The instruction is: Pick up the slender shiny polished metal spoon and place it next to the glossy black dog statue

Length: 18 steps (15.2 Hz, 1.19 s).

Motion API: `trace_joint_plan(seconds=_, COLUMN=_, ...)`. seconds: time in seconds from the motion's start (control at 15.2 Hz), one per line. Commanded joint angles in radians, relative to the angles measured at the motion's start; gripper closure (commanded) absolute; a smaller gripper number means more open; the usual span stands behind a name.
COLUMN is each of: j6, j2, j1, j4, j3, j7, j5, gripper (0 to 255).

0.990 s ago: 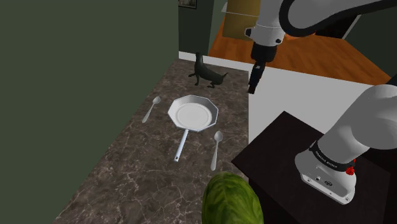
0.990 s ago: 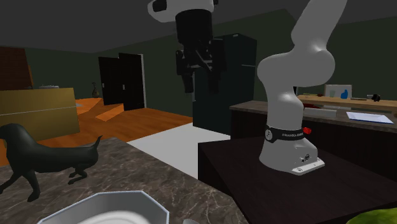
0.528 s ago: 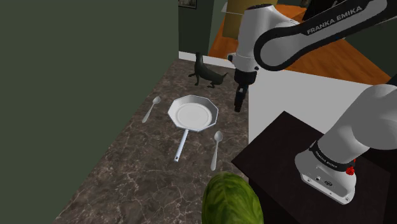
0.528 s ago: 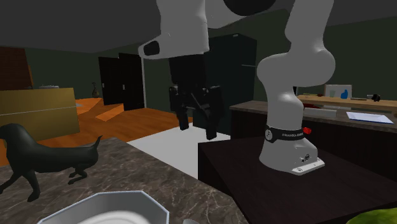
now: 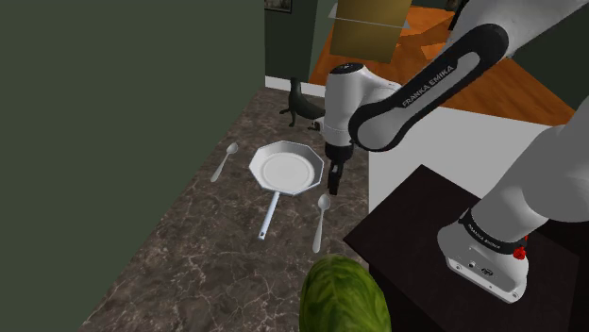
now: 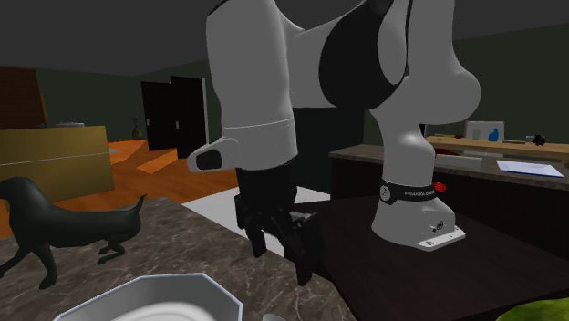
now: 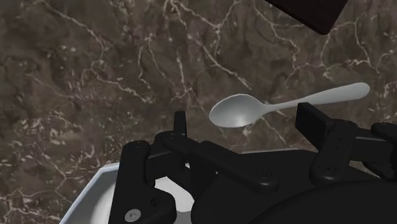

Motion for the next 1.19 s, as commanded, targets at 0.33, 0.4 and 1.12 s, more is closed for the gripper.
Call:
trace_joint_plan(seconds=0.33, j6=0.136, j2=0.183, j1=0.026, j4=0.022, j3=-0.011, j7=0.074, j5=-0.115, gripper=0)
trace_joint_plan(seconds=0.4, j6=0.151, j2=0.198, j1=0.029, j4=0.021, j3=-0.016, j7=0.081, j5=-0.124, gripper=0)
trace_joint_plan(seconds=1.12, j6=0.201, j2=0.249, j1=0.040, j4=0.020, j3=-0.035, j7=0.106, j5=-0.160, gripper=0)
